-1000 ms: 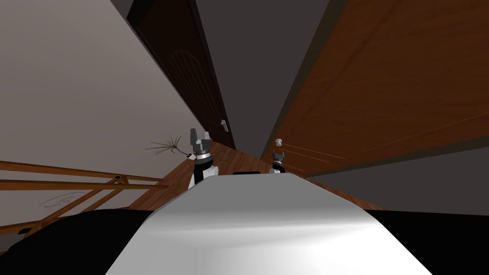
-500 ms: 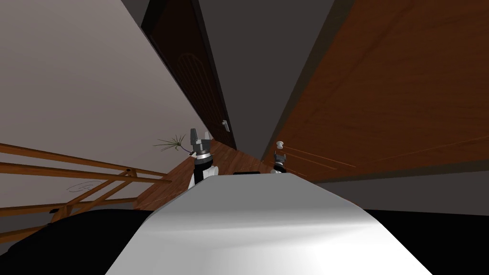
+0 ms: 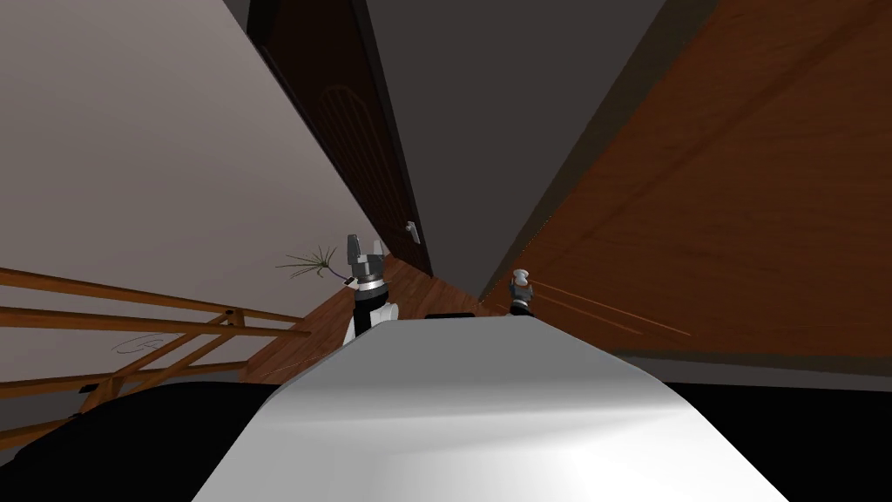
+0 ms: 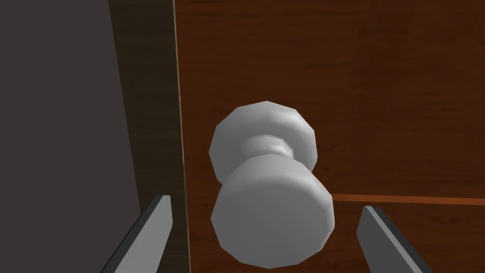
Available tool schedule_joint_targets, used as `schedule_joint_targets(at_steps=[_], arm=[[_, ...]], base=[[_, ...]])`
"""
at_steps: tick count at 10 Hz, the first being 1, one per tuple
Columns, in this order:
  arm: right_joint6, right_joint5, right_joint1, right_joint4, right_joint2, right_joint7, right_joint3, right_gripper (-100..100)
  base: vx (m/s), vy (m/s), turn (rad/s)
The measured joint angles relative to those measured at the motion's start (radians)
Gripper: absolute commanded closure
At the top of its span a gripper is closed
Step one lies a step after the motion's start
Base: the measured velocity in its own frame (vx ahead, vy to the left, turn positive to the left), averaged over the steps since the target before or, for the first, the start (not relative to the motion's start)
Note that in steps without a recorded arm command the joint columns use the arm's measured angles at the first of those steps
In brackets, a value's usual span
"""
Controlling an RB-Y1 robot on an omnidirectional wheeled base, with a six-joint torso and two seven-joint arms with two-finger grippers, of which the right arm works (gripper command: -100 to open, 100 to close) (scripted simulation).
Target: Pull the door open
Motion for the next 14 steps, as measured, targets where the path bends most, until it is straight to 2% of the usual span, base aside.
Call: schedule_joint_targets(at_steps=[1,2,3,9,12,14], arm=[[0.01,-0.008,0.007,-0.009,-0.019,-0.01,-0.007,-100],[0.007,-0.009,0.006,0.004,-0.029,-0.025,-0.006,-100],[0.005,-0.008,0.006,0.007,-0.03,-0.029,-0.006,100],[0.009,-0.009,0.008,0.007,-0.031,-0.025,-0.007,100],[0.0,0.006,0.01,0.006,-0.051,-0.05,0.014,100],[-0.002,0.021,0.026,-0.005,-0.064,-0.073,0.042,100]], base=[[0.129,-0.013,0.03],[0.047,-0.006,0.004],[-0.003,-0.006,-0.028],[-0.027,0.001,0.014],[-0.215,0.013,0.101],[-0.271,-0.013,0.141]])
